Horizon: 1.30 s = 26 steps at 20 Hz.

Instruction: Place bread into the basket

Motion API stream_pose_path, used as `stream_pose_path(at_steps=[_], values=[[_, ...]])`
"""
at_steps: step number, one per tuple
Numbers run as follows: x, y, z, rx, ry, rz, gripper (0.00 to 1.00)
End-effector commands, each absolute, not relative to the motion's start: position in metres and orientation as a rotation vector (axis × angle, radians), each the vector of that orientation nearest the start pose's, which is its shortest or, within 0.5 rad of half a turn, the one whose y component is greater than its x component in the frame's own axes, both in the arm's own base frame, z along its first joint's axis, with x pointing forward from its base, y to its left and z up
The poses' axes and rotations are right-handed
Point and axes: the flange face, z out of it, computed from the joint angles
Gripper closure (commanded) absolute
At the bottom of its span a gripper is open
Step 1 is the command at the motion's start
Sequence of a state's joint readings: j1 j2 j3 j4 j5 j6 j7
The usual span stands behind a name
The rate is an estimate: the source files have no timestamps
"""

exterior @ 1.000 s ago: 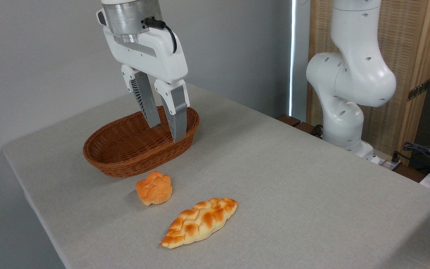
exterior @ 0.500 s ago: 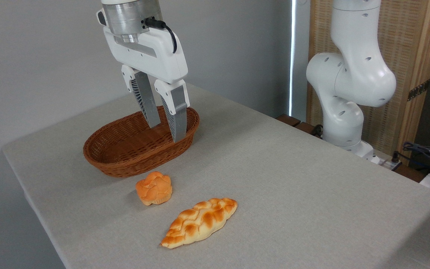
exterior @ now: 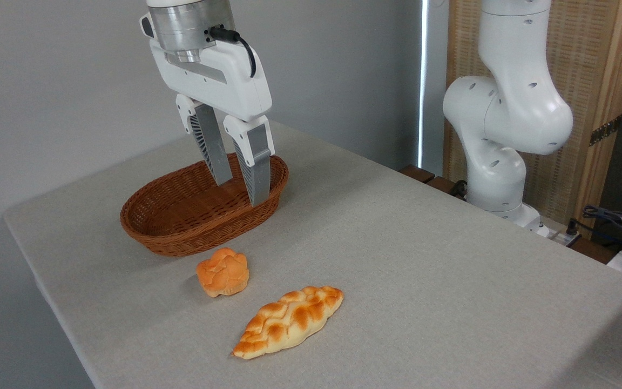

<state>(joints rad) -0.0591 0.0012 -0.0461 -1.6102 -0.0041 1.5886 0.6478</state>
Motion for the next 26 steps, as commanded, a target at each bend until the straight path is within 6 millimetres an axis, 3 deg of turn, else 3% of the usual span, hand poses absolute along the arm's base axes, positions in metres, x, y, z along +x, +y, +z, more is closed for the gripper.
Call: stream_pose_path(at_steps=[1, 4, 8, 10, 18, 26], values=[[0.556, -0.065, 0.604, -2.909, 1.189, 0.005, 0.0], [0.561, -0.074, 0.588, -2.904, 1.192, -0.044, 0.0], [0.568, -0.088, 0.551, -2.985, 1.203, -0.13, 0.0], [0.571, -0.103, 0.529, -2.976, 1.231, -0.134, 0.0], [0.579, -0.124, 0.467, -2.967, 1.263, -0.117, 0.0], [0.572, -0.128, 0.434, -2.913, 1.294, -0.122, 0.0]])
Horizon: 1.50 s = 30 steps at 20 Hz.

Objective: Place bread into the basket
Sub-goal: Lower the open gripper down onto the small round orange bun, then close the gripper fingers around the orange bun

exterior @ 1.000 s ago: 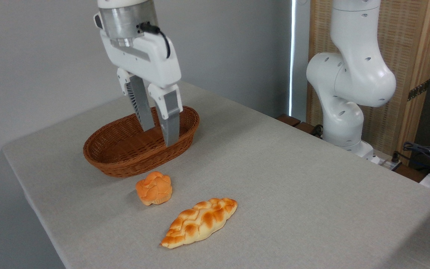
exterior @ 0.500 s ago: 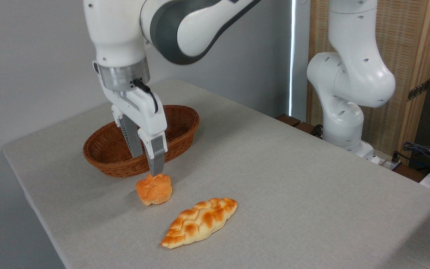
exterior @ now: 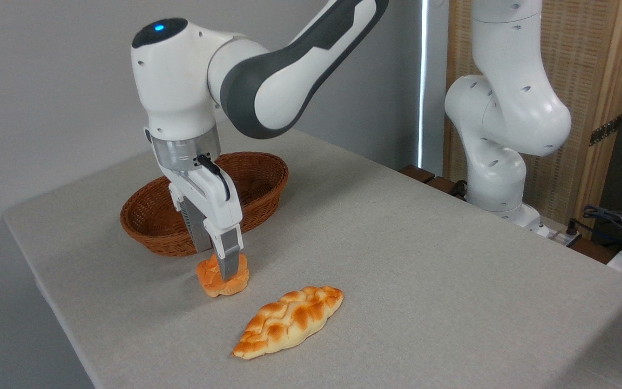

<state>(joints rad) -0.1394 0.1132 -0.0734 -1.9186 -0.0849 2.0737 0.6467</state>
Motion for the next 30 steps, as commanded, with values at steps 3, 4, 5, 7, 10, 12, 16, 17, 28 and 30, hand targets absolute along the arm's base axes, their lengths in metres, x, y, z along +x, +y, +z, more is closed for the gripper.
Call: stream_pose_path(at_steps=[3, 4, 5, 7, 10, 12, 16, 17, 28, 30], values=[[0.574, -0.126, 0.43, -2.872, 1.312, -0.103, 0.0], [0.574, -0.126, 0.428, -2.867, 1.316, -0.097, 0.0], [0.574, -0.126, 0.426, -2.862, 1.319, -0.088, 0.0], [0.575, -0.126, 0.421, -2.862, 1.316, -0.078, 0.0], [0.574, -0.126, 0.414, -2.87, 1.313, -0.058, 0.0], [0.574, -0.126, 0.413, -2.873, 1.312, -0.056, 0.08], [0.574, -0.126, 0.41, -2.879, 1.318, -0.052, 0.56], [0.574, -0.126, 0.41, -2.878, 1.32, -0.052, 0.57], [0.574, -0.126, 0.41, -2.881, 1.318, -0.047, 0.57], [0.574, -0.125, 0.411, -2.881, 1.315, -0.052, 0.57]])
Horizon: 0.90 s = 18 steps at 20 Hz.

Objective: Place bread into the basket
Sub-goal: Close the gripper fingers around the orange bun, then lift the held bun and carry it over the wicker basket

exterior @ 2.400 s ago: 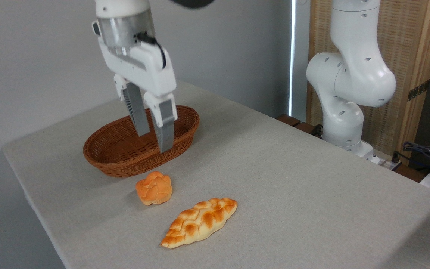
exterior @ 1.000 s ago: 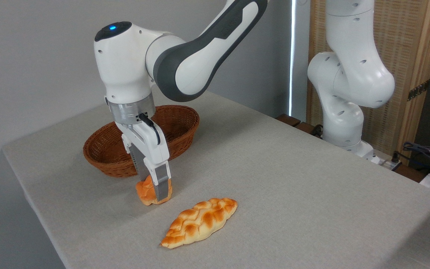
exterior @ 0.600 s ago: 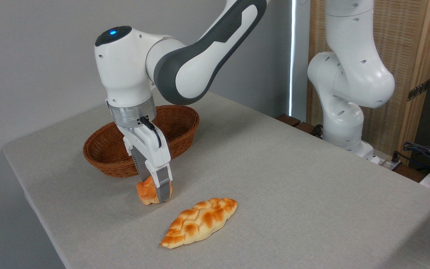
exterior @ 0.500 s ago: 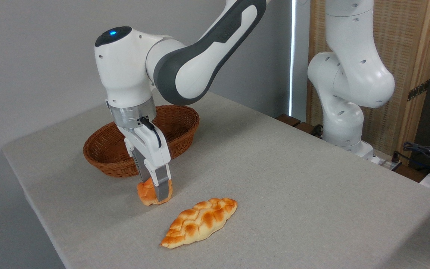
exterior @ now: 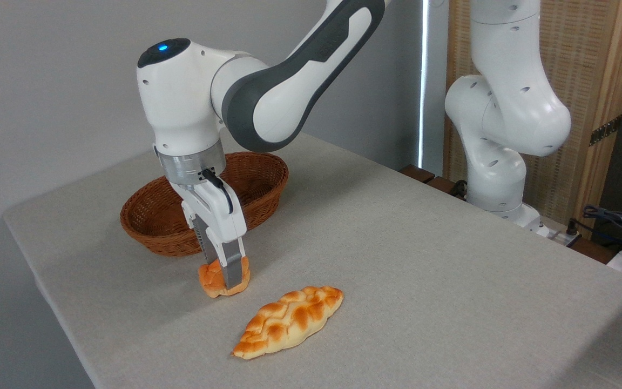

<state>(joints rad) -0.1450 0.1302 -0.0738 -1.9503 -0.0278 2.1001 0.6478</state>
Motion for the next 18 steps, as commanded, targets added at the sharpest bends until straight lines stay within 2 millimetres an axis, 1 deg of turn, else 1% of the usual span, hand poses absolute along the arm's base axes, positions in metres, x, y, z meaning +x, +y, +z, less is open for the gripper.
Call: stream_pose_path(at_steps=[1, 8, 10, 11, 12, 14, 16, 17, 18], values=[[0.574, -0.125, 0.411, -2.881, 1.315, -0.052, 0.57], [0.575, -0.126, 0.415, -2.886, 1.311, -0.063, 0.57], [0.575, -0.125, 0.422, -2.882, 1.309, -0.076, 0.57], [0.573, -0.123, 0.435, -2.881, 1.298, -0.099, 0.56], [0.571, -0.119, 0.454, -2.877, 1.283, -0.148, 0.56], [0.574, -0.115, 0.483, -2.905, 1.258, -0.163, 0.56], [0.577, -0.117, 0.517, -2.924, 1.268, -0.136, 0.56], [0.577, -0.119, 0.531, -2.925, 1.275, -0.129, 0.56], [0.574, -0.126, 0.54, -2.94, 1.287, -0.126, 0.56]])
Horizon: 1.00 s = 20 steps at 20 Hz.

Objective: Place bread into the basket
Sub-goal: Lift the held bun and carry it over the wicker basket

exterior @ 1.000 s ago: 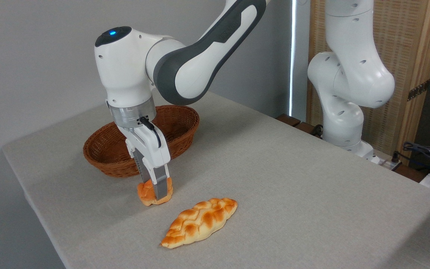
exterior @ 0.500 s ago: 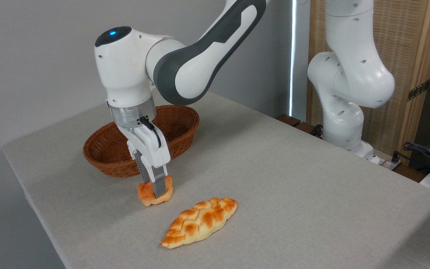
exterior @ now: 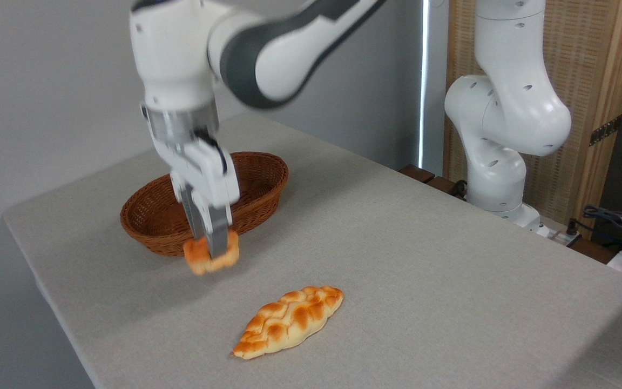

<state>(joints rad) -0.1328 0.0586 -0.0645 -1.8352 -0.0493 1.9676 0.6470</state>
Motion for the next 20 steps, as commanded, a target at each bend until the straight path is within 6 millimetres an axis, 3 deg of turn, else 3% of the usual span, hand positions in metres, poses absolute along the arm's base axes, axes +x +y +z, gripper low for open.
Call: stream_pose_path(at_steps=[1, 2, 5, 8, 11, 12, 15, 16, 17, 20], values=[[0.573, -0.133, 0.546, -2.964, 1.283, -0.137, 0.55], [0.571, -0.14, 0.548, -2.989, 1.264, -0.145, 0.55], [0.56, -0.197, 0.542, -3.013, 1.255, -0.14, 0.54], [0.559, -0.251, 0.505, -3.01, 1.319, -0.101, 0.51], [0.571, -0.282, 0.485, -3.079, 1.192, -0.222, 0.48], [0.572, -0.288, 0.48, -3.082, 1.182, -0.242, 0.48], [0.571, -0.298, 0.468, -3.07, 1.201, -0.219, 0.25], [0.571, -0.298, 0.467, -3.071, 1.199, -0.216, 0.05], [0.571, -0.298, 0.468, -3.064, 1.201, -0.216, 0.0], [0.57, -0.297, 0.47, -3.045, 1.209, -0.218, 0.0]])
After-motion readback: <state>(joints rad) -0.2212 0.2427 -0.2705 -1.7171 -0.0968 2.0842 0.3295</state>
